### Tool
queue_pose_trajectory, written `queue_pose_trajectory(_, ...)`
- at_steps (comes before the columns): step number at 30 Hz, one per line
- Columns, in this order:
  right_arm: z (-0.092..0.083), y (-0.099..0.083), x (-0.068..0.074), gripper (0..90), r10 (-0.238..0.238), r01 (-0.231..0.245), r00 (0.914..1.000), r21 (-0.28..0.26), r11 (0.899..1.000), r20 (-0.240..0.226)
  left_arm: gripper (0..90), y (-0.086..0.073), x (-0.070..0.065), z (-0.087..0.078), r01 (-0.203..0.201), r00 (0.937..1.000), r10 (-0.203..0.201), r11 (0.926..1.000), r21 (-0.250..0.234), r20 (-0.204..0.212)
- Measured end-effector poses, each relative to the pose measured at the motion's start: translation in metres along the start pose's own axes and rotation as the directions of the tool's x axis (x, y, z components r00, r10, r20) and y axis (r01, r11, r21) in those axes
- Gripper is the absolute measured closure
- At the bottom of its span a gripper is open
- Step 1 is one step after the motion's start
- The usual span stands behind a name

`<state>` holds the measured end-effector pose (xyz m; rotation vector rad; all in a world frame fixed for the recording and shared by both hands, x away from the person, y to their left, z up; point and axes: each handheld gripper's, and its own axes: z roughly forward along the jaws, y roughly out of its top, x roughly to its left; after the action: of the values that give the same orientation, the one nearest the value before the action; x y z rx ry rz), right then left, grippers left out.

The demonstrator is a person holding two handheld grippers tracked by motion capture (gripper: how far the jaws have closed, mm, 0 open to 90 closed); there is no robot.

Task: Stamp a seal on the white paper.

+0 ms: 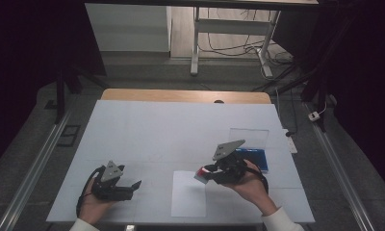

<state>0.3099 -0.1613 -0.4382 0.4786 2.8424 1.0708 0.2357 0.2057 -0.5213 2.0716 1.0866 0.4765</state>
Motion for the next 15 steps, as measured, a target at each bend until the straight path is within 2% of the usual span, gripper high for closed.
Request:
queue_pose_trajectory(6, 0.015, 0.008, 0.012, 69.9, -0.043, 0.044, 0.9988, 0.032, 0.999, -0.022, 15.9, 0.000, 0.000, -0.001, 0.001, 1.0000, -0.001, 1.0000, -0.001, 0.002)
queue_pose_trajectory(15, 0.027, 0.012, 0.019, 69.9, -0.080, 0.081, 0.9967, 0.080, 0.993, -0.013, 15.9, 0.000, 0.000, 0.000, 0.001, 1.0000, -0.001, 1.0000, 0.001, 0.000)
